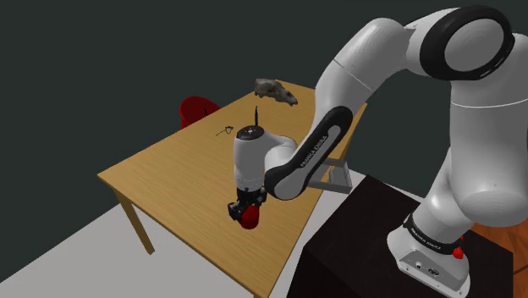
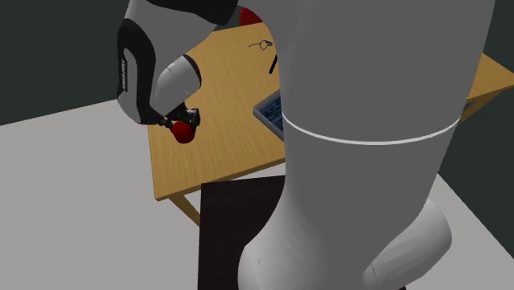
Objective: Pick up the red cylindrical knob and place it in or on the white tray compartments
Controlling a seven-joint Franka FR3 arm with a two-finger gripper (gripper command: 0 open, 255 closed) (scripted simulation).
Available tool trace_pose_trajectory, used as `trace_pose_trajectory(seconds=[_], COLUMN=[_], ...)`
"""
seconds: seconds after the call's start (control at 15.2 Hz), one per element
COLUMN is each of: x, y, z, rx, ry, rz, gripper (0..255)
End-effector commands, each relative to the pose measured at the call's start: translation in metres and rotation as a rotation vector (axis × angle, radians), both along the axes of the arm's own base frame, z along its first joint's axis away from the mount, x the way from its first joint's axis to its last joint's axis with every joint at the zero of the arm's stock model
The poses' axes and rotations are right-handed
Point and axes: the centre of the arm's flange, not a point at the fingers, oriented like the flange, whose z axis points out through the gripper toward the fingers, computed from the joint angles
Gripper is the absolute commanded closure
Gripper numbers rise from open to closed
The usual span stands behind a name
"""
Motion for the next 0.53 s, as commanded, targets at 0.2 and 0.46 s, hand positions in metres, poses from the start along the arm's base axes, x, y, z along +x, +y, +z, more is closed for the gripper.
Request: trace_pose_trajectory(seconds=[0.2,0.46], x=[0.000,0.001], y=[-0.001,-0.015], z=[0.028,0.042], rx=[0.000,0.000], ry=[0.000,0.000], rz=[0.000,0.000], gripper=[255,255])
